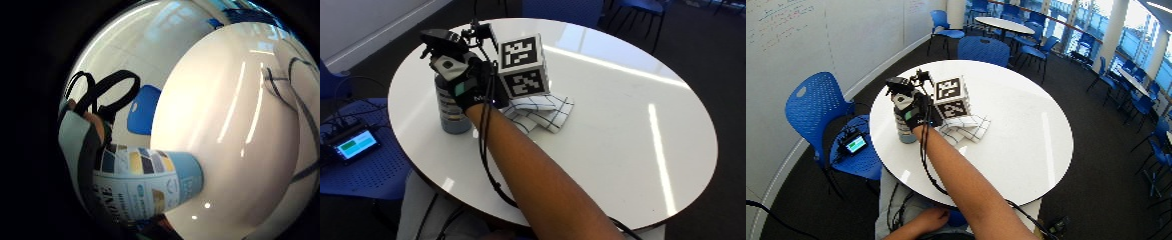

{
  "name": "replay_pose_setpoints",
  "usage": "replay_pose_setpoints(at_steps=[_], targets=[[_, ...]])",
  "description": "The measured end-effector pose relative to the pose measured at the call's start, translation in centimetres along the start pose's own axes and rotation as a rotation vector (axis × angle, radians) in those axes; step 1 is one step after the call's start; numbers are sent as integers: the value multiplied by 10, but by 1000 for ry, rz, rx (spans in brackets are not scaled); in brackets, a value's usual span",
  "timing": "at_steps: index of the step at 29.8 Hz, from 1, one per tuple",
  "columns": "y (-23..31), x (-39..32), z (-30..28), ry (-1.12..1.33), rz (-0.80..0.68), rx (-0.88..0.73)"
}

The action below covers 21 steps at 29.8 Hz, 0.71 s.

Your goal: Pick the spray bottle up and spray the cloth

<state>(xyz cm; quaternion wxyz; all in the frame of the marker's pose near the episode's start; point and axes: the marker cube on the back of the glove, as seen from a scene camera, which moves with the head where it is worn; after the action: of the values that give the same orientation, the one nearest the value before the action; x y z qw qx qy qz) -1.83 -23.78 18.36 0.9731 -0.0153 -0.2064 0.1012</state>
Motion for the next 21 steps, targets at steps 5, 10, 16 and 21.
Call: replay_pose_setpoints(at_steps=[5, 10, 16, 21], targets=[[-3, -14, -4, 17, -17, -6], [-6, -35, -1, 38, -28, -37], [-10, -50, 3, 56, -25, -75], [-9, -49, 4, 71, 0, -96]])
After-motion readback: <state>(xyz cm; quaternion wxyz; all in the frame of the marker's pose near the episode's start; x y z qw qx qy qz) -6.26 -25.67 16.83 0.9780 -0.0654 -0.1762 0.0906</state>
